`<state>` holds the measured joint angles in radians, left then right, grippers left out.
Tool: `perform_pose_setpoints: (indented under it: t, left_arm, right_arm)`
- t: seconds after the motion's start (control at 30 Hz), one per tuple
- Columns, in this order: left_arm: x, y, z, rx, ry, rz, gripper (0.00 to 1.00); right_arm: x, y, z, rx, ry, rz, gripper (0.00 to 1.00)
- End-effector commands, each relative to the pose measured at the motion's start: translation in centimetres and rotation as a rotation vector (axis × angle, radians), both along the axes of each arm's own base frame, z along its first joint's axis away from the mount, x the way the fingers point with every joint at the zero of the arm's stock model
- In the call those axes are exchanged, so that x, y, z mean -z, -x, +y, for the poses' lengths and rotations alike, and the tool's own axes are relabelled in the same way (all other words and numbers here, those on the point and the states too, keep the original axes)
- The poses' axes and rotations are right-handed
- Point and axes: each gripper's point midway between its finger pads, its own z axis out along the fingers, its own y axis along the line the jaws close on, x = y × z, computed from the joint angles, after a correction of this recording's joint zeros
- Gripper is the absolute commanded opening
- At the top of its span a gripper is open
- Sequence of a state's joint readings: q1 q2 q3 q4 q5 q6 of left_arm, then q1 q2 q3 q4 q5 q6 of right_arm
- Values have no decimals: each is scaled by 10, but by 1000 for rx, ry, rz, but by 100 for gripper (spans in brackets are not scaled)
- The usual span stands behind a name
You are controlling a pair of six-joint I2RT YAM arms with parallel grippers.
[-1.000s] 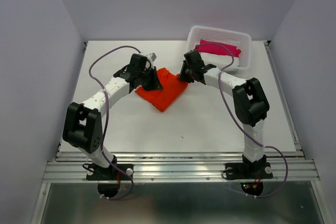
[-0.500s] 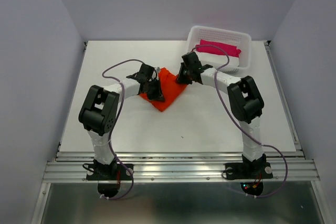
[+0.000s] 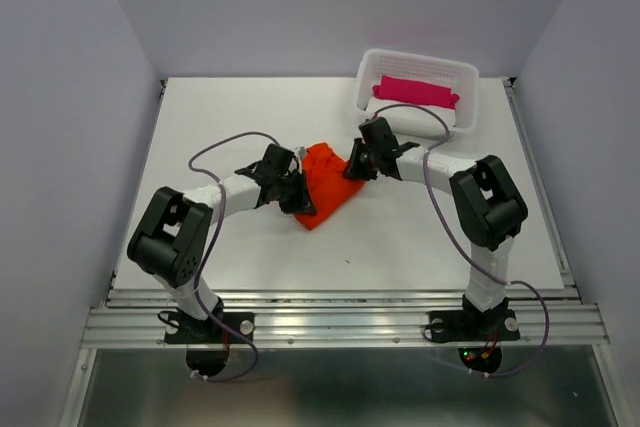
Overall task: Roll the t-shirts
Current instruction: Roll the T-shirt to the center of the board.
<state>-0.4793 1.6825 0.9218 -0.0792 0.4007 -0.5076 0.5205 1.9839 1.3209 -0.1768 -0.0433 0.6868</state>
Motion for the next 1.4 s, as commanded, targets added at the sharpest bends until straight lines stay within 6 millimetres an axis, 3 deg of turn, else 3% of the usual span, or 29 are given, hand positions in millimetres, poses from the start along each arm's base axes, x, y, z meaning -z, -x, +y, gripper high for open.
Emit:
perform_pose_setpoints:
  t: [0.0, 0.13, 0.17, 0.3, 0.4, 0.43, 0.47, 0.53, 0.6, 0.63, 0.73, 0.77, 0.83, 0.9, 1.13, 1.37]
  left_arm:
    - [-15, 27, -1, -4, -6, -4, 0]
    - [-28, 30, 5, 3, -68, -44, 0]
    - [-40, 24, 5, 0, -88, -88, 0]
    - [-61, 21, 11, 19, -185, -172, 12]
    - [-73, 22, 16, 46, -268, -229, 28]
    - [-75, 25, 15, 67, -287, -243, 42]
    - [-79, 26, 15, 90, -306, -268, 51]
    - [-81, 25, 17, 105, -344, -304, 69]
    - [-81, 27, 13, 147, -385, -338, 74]
    - [-79, 26, 17, 147, -432, -351, 74]
    - [-71, 31, 13, 208, -542, -376, 72]
    - [-69, 33, 11, 222, -563, -383, 70]
    - [-63, 36, 1, 266, -592, -392, 66]
    - [-57, 34, -1, 278, -633, -401, 65]
    - [-39, 31, -10, 339, -707, -416, 58]
    - [-15, 33, -14, 389, -751, -394, 51]
  right_arm:
    - [17, 33, -21, -16, 70, 73, 24]
    - [2, 31, -19, -27, 55, 44, 24]
    - [-5, 29, -18, -33, 51, 30, 24]
    - [-42, 20, -11, -57, 20, -37, 26]
    - [-72, 18, -10, -62, -6, -91, 32]
    - [-80, 17, -10, -62, -10, -107, 39]
    - [-93, 18, -11, -59, -21, -132, 43]
    - [-102, 21, -15, -51, -21, -148, 55]
    - [-109, 27, -20, -36, -25, -157, 62]
    - [-101, 31, -29, -17, -11, -143, 69]
    - [-108, 41, -42, 21, -24, -150, 79]
    - [-99, 48, -49, 45, -11, -132, 80]
    - [-102, 54, -60, 78, -11, -142, 82]
    - [-91, 64, -71, 104, -5, -114, 82]
    - [-85, 85, -94, 159, -1, -100, 85]
    - [-91, 84, -101, 179, -7, -108, 86]
